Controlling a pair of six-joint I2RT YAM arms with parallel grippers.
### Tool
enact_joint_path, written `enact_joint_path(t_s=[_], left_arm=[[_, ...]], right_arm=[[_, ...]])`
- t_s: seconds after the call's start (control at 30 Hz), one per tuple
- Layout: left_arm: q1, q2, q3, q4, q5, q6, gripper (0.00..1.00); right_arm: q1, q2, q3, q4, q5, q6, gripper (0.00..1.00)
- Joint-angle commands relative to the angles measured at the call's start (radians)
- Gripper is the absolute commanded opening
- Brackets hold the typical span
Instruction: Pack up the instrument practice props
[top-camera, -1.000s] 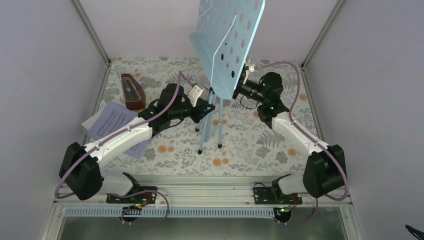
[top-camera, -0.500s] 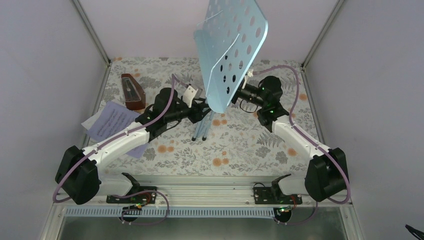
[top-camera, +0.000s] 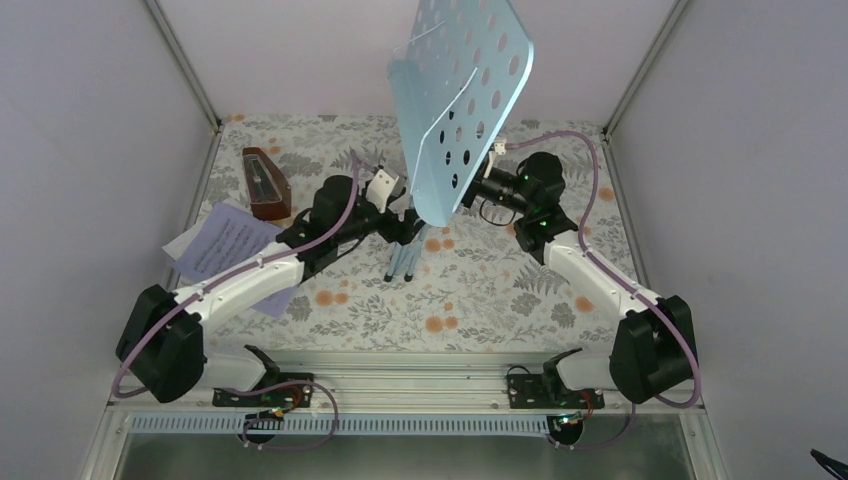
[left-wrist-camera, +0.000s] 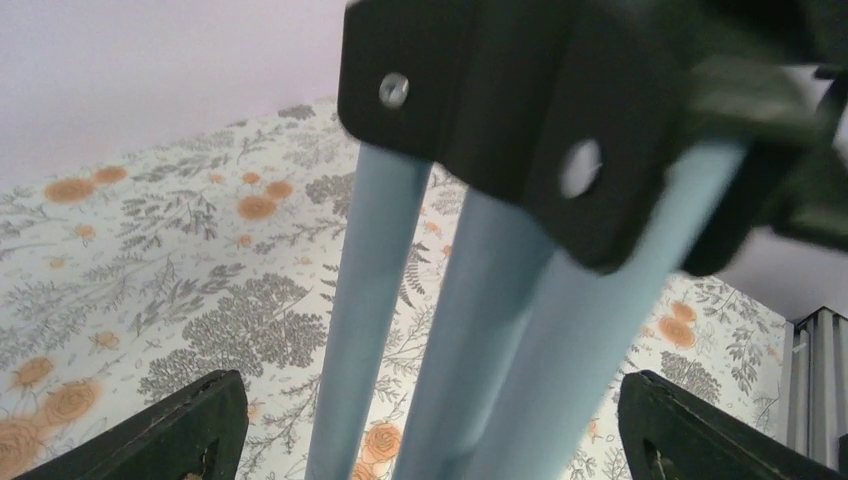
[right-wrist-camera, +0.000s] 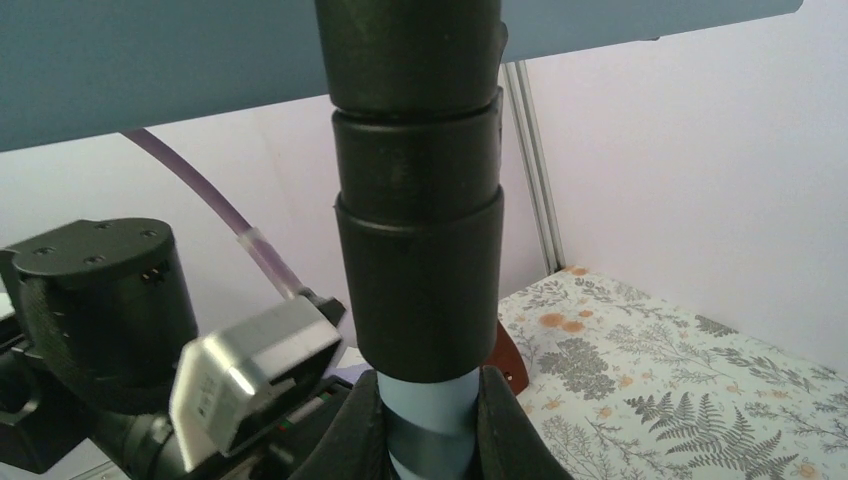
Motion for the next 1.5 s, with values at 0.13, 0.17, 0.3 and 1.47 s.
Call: enact_joint_path(t_s=[0.13,0.17,0.3,1.47], left_arm=[[-0.001,0.102,0.009,0.17,0.096,0.065,0.94],[-0.001,0.119,0.012,0.18,0.098,0.066,0.93],[-0.001,0.157,0.02,0.207,0.088,0.082,0.87],[-0.002,0.053,-0.034,0.241,0.044,0.043,0.02]], right_arm=[[0.034,-0.024,-0.027,0.014,-0.077,0.061,0.04],[0.033,-0.023,-0.027,0.016,-0.076,0.061,0.04],[0.032,-0.027,-0.027,0.016,-0.074,0.064,0.04],[-0.012,-0.064,-0.099,0.097,0.008,0.13,0.44]])
